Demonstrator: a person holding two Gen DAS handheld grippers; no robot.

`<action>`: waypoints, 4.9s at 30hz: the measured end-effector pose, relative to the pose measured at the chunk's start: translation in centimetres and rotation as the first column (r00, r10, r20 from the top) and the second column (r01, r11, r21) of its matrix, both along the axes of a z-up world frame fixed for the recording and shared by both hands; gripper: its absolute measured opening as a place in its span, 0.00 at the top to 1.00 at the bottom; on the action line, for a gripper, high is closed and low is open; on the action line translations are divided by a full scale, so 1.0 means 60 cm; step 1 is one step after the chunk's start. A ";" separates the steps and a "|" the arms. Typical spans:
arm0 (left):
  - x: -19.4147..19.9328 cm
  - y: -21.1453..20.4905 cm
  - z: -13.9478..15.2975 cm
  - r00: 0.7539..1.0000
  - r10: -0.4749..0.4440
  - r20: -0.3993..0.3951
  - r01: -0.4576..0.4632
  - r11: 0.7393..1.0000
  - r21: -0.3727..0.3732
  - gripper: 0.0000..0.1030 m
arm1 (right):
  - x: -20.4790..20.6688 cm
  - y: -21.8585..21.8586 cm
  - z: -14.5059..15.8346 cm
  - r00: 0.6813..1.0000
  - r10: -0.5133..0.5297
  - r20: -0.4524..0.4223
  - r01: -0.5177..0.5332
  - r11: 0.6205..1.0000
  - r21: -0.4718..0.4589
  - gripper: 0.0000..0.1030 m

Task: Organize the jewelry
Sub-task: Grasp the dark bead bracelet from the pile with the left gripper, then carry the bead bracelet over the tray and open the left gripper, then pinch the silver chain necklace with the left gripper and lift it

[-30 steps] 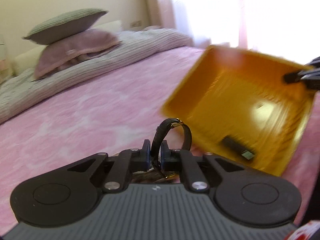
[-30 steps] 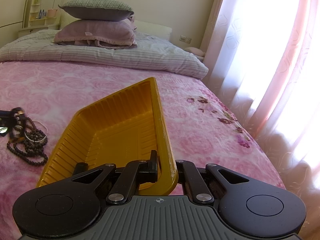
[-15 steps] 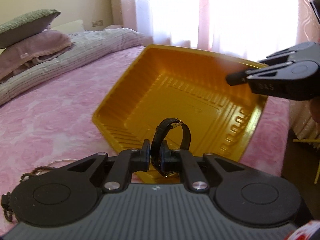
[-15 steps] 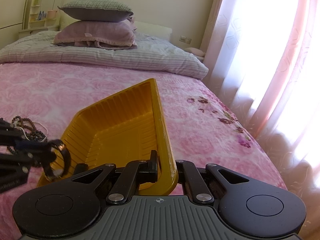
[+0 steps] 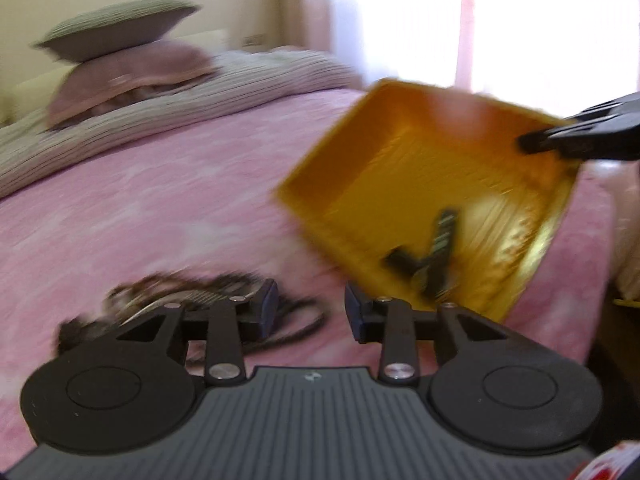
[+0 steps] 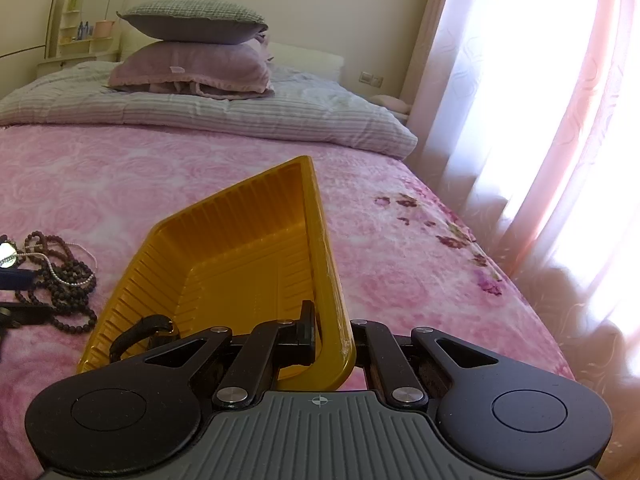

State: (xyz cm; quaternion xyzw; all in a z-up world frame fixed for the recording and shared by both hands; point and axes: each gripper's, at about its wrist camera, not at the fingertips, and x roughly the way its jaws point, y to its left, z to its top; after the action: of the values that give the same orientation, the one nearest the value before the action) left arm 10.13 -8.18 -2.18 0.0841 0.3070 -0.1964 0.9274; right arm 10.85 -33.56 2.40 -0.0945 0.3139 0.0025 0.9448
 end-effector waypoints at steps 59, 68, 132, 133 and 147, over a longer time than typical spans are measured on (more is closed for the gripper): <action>0.028 0.026 0.065 0.993 -0.019 0.120 0.007 0.995 0.099 0.94 | 0.002 -0.001 -0.001 1.000 -0.003 -0.008 0.003 1.000 -0.021 0.95; 0.004 -0.088 0.070 0.971 -0.218 0.099 0.218 0.976 0.012 0.94 | 0.000 -0.002 -0.002 1.000 0.000 -0.006 0.000 1.000 -0.016 0.95; 0.075 0.177 -0.073 0.957 0.283 -0.064 -0.270 0.949 0.161 0.97 | 0.005 0.001 -0.002 1.000 -0.006 -0.012 0.006 1.000 -0.028 0.95; 0.071 0.178 -0.068 0.958 0.280 -0.056 -0.268 0.950 0.161 0.97 | 0.005 0.001 -0.002 1.000 -0.006 -0.011 0.005 1.000 -0.027 0.95; 0.060 0.183 0.102 0.980 0.159 0.119 -0.169 0.982 0.080 0.97 | 0.005 0.001 0.000 1.000 -0.002 -0.007 0.002 1.000 -0.024 0.95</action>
State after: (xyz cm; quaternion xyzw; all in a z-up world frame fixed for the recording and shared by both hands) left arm 13.72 2.82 3.93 0.1110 0.2687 -0.0999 0.9516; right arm 11.12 -33.51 2.42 -0.1057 0.3171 -0.0019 0.9425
